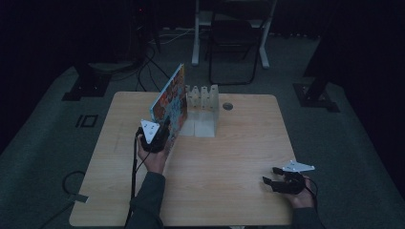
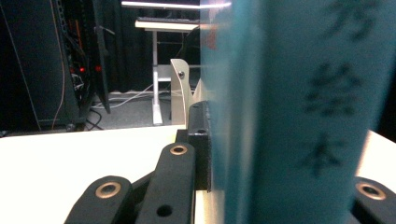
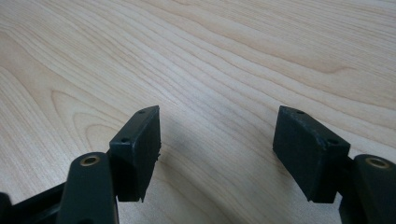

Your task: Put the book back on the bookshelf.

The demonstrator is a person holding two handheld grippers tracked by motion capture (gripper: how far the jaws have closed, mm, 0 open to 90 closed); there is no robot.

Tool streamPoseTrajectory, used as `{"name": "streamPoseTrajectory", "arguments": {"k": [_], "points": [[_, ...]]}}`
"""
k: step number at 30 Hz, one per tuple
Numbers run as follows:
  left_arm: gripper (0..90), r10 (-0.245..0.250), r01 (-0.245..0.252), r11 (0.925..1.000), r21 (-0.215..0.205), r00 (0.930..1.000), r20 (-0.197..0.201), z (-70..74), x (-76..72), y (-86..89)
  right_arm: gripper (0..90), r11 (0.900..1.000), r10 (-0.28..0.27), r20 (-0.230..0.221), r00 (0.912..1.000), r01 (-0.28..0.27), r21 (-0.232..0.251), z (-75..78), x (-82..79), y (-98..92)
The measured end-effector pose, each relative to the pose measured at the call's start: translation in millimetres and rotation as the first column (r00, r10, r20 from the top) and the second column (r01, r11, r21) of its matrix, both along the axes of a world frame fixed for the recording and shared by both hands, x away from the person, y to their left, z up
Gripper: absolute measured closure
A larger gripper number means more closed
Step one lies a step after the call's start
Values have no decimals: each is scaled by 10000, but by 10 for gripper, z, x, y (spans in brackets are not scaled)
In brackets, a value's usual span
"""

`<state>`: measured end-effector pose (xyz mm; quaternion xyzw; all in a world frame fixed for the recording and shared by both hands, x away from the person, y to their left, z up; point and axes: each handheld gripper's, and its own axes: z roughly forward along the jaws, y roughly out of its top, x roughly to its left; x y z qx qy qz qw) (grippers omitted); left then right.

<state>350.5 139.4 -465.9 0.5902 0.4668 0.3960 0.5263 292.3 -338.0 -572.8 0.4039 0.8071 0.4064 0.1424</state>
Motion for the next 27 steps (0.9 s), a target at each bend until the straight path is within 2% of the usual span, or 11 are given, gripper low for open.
{"name": "streamPoseTrajectory", "arguments": {"k": [16,27], "points": [[811,146,-147,9998,129,9999,32,-19,40,-57,313,10000,21,5,10000,-21,12,0,2,-3],[811,283,-284,9996,15,9995,135,-36,57,-61,312,10000,13,-23,10000,-13,31,0,1,-2]]}}
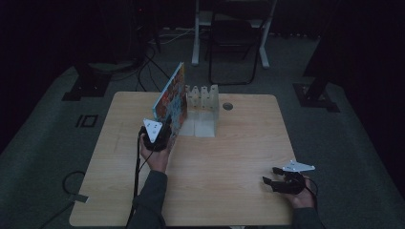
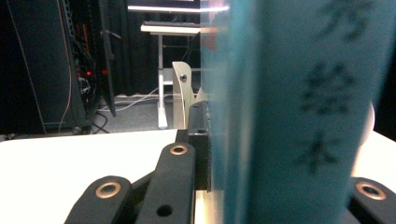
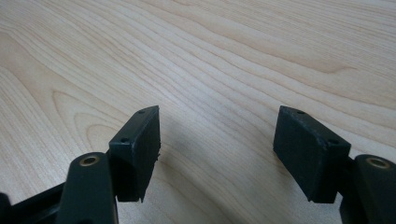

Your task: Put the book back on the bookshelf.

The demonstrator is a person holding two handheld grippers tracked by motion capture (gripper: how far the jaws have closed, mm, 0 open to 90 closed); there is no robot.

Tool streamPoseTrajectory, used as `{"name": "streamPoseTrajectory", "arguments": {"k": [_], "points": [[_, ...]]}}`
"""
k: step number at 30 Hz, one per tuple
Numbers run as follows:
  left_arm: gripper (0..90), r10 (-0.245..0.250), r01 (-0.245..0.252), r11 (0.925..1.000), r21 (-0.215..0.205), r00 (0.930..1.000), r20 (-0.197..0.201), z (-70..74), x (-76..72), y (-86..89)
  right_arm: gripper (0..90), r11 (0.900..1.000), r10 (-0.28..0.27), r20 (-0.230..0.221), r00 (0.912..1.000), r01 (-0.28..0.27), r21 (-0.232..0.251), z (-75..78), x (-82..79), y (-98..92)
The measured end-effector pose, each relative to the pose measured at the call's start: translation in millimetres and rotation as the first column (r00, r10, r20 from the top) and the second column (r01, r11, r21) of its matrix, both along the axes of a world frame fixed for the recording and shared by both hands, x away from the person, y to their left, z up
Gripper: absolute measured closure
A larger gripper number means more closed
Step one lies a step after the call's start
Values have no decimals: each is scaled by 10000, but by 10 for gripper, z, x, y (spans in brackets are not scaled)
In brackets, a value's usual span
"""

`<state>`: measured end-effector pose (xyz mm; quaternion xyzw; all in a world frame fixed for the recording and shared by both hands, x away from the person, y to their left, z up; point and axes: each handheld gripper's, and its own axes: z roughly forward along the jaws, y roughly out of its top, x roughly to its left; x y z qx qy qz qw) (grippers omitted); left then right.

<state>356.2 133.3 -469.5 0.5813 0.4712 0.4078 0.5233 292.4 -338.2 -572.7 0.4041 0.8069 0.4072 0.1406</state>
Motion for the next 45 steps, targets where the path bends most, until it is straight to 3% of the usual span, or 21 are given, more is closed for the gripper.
{"name": "streamPoseTrajectory", "arguments": {"k": [23,45], "points": [[810,-38,38,10000,-58,10000,-11,-48,44,-8,309,10000,18,-9,10000,-18,8,0,1,-1],[811,-86,85,9998,177,9999,85,-102,-38,-55,309,10000,24,14,10000,-24,-9,-1,1,-1]]}}
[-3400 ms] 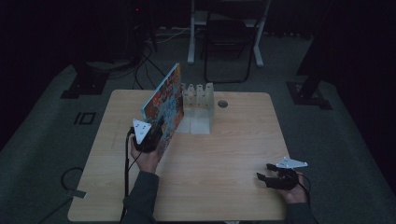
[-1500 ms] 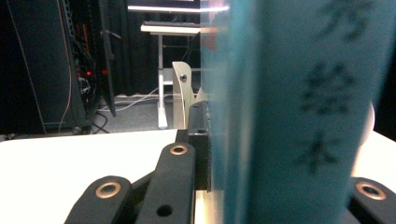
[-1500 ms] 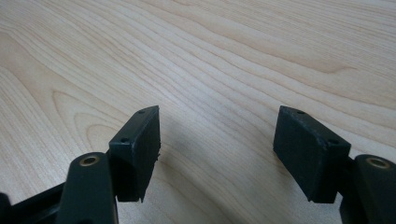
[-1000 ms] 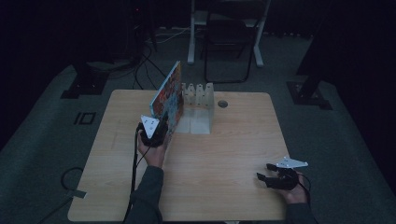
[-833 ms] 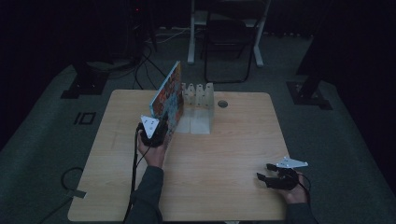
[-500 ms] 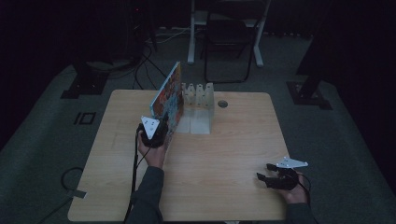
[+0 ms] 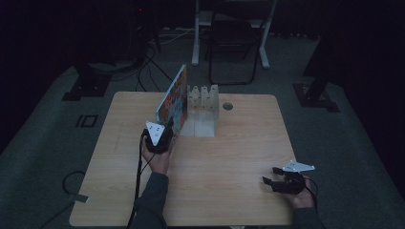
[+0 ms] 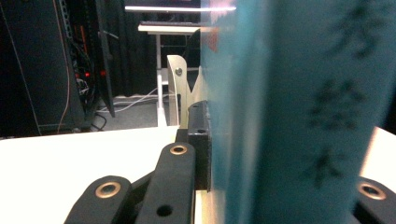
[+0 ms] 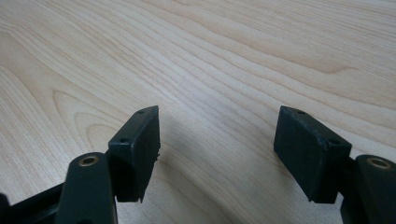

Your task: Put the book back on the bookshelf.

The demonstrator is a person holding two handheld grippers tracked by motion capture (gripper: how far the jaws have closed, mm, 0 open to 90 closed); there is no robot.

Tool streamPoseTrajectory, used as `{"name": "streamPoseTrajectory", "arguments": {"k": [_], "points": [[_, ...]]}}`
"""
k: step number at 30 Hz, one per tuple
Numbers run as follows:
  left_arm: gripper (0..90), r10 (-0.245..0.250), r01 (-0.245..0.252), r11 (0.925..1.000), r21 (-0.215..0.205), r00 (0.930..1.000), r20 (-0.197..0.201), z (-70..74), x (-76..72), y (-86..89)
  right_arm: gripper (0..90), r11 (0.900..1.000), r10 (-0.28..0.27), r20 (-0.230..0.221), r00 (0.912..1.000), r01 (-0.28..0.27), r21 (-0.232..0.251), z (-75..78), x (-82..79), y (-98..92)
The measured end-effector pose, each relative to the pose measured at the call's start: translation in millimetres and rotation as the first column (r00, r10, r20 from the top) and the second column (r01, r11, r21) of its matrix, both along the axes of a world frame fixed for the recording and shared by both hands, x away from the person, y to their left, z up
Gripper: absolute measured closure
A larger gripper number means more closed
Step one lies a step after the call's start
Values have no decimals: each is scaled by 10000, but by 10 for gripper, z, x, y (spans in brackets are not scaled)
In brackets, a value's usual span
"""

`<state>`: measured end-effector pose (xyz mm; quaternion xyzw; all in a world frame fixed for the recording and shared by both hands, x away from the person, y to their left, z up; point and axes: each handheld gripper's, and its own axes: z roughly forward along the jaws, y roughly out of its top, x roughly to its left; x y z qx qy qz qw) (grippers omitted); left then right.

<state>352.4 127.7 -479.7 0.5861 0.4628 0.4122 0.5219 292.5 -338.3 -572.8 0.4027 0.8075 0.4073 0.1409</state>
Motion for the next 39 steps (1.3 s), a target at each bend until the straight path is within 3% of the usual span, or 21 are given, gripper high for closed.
{"name": "streamPoseTrajectory", "arguments": {"k": [39], "points": [[810,19,-21,9995,330,10000,78,-127,-124,-59,308,10000,10,9,10000,-10,-10,0,0,0]]}}
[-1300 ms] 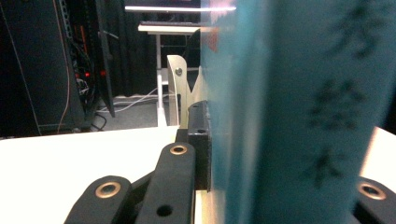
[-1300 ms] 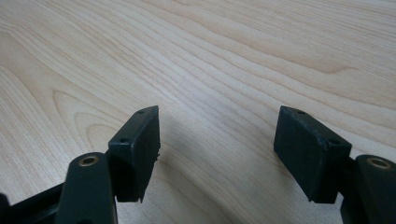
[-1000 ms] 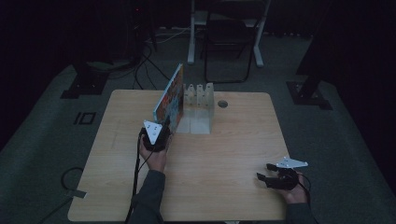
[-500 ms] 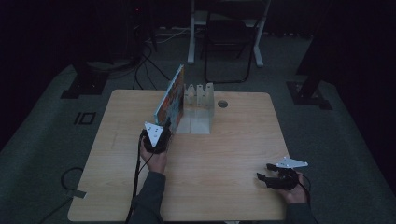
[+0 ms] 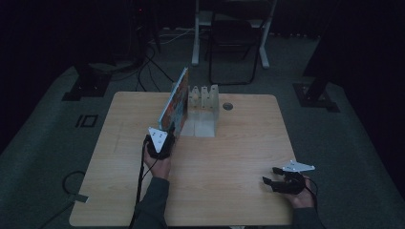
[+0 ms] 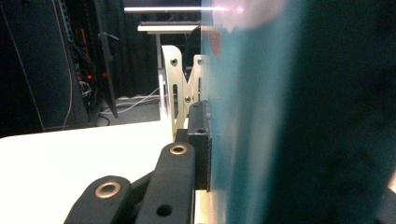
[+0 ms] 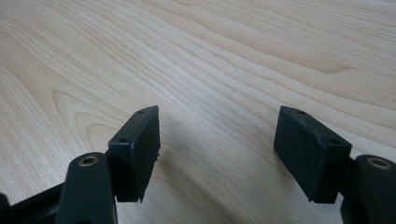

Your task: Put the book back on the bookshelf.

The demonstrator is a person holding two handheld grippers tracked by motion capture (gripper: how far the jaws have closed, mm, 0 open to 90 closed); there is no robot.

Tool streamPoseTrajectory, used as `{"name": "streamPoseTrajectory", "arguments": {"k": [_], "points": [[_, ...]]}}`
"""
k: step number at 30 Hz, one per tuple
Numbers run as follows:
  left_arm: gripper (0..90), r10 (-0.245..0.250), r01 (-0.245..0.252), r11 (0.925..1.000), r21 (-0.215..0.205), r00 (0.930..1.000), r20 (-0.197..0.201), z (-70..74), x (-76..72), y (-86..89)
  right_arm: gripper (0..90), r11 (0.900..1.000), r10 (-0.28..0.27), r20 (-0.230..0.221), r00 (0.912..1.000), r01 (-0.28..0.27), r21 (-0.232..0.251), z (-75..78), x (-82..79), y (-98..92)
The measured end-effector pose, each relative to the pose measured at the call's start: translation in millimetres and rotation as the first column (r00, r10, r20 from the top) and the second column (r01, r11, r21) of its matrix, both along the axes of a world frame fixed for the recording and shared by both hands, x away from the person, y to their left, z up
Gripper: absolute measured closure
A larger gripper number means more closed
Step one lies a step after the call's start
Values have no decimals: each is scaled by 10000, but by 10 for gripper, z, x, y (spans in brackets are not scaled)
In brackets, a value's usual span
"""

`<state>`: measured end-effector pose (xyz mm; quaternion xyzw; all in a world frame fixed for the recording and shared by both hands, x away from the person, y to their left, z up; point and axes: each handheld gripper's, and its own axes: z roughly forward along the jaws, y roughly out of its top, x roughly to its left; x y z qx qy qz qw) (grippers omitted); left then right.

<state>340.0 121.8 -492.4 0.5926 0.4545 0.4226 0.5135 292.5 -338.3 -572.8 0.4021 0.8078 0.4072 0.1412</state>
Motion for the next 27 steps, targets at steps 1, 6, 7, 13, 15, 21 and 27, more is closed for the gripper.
{"name": "streamPoseTrajectory", "arguments": {"k": [1,6,7,13,15,21,27], "points": [[810,-9,9,10000,8,10000,-6,-4,-3,0,308,10000,0,2,10000,0,-2,0,0,0],[809,5,-5,10000,28,10000,-19,-33,-24,7,308,10000,0,5,10000,0,-6,0,0,1],[809,11,-11,10000,-1,10000,-18,-40,-27,8,308,10000,-2,5,10000,2,-7,0,-1,1],[809,39,-40,9999,-110,10000,-51,-71,-38,25,308,10000,-6,-11,10000,6,-16,1,-2,2],[809,28,-29,9999,-111,10000,-43,-73,-39,26,308,10000,-5,-6,10000,5,-22,1,-2,3],[808,23,-24,9998,-205,10000,-56,-73,-35,40,307,10000,-3,-17,10000,3,-15,1,-3,3],[807,-46,43,9994,-331,10000,-79,-74,-29,73,307,10000,-6,-22,10000,6,-8,1,-3,3]]}}
